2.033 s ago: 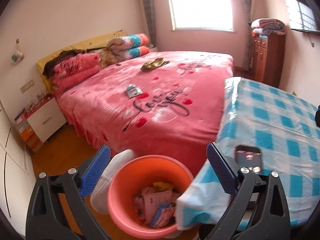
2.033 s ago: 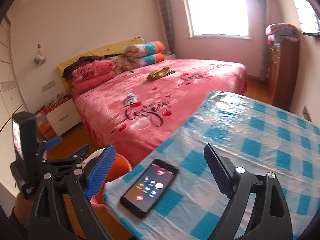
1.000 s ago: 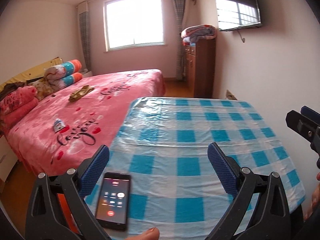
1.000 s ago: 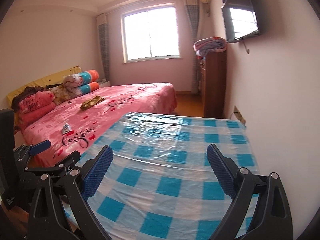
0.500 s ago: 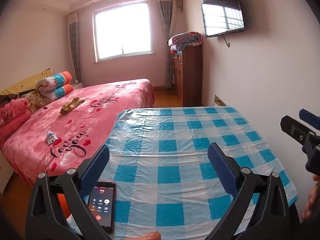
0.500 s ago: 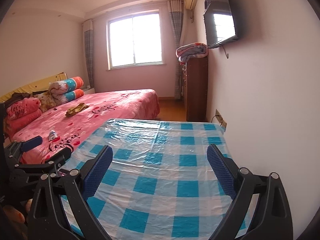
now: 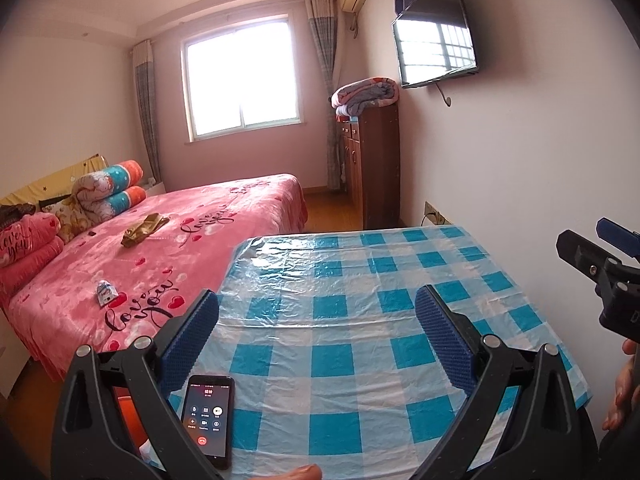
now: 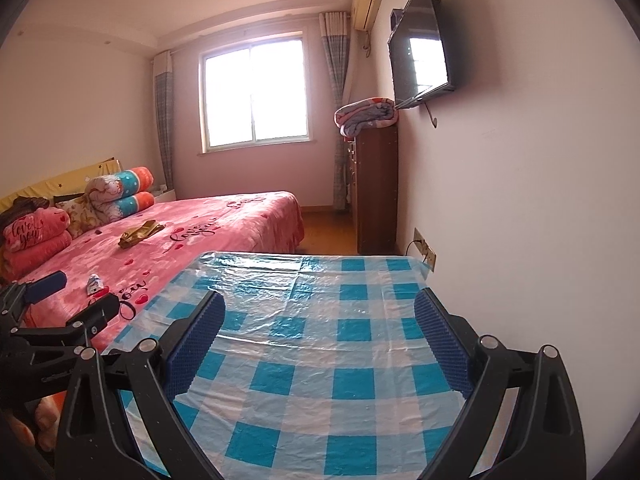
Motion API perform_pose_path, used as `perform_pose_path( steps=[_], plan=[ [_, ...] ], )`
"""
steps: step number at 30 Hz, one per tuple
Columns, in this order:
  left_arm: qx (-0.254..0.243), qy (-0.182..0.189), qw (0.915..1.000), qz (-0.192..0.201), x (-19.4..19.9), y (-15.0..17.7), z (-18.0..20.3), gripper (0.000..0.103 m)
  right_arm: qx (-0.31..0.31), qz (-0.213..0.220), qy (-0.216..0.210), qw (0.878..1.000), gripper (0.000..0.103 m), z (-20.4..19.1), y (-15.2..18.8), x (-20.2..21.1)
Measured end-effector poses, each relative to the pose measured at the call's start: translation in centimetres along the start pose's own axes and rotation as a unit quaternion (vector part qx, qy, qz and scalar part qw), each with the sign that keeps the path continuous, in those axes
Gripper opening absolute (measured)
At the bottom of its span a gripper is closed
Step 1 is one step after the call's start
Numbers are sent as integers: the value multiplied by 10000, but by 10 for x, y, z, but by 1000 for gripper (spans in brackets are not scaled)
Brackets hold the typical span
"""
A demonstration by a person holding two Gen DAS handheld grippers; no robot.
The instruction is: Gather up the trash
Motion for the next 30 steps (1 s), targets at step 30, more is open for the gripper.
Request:
perform_pose_path(
  steps=[30],
  plan=[
    [-58,92,9999,-27,0,-1,11,99,-58,-78,83,9999,95,11,8,-4]
  ],
)
Point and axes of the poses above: each gripper's, at about its wrist camera, not at the fingertips, and x roughly against the way its jaws point, z to its right, y to its underside, the point moved 5 cm from there along -x, roughly the way its jaws point, and after that the axes turned 8 degrees about y, right-handed, at the moved point
